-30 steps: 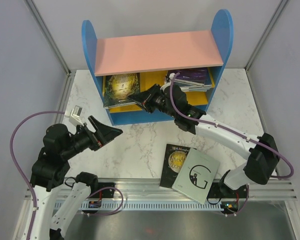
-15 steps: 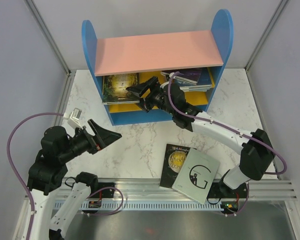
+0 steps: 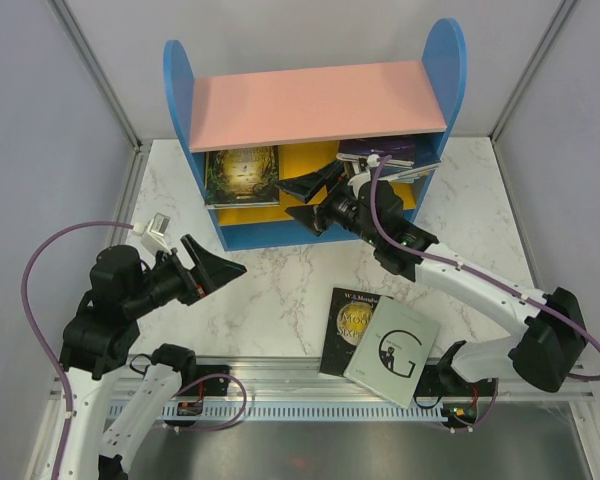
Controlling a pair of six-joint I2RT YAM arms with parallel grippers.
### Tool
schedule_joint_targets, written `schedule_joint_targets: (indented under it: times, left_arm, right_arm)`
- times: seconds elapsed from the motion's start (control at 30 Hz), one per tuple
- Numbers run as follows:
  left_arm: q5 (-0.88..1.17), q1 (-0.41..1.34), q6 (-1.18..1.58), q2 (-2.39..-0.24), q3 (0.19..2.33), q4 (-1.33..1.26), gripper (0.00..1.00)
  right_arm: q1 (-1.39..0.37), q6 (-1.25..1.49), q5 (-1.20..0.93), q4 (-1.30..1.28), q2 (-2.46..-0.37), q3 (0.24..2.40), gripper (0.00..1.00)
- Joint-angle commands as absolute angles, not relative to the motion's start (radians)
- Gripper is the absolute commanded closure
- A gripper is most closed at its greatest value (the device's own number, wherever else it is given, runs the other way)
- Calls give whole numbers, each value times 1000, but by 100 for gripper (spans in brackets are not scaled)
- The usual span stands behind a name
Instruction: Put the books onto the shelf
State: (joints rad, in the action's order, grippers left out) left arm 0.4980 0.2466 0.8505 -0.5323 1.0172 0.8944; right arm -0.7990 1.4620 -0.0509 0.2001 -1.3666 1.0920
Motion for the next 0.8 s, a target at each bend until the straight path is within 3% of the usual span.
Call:
schedule_joint_targets:
  times: [0.0, 0.3, 0.63, 0.77]
  left_arm:
    - [497, 245, 821, -537, 1008, 877, 1]
    - [494, 247, 830, -514, 994, 877, 1]
    - [489, 247, 838, -509, 986, 876, 1]
    - [491, 247, 836, -506, 988, 876, 1]
  right_arm:
    - [-753, 1442, -31, 203, -1304, 1060, 6]
    - [-707, 1404, -152, 222, -1321, 1080, 7]
    - [-868, 1302, -141, 166, -1364, 1198, 10]
    - [-902, 1290, -115, 144, -1364, 1193, 16]
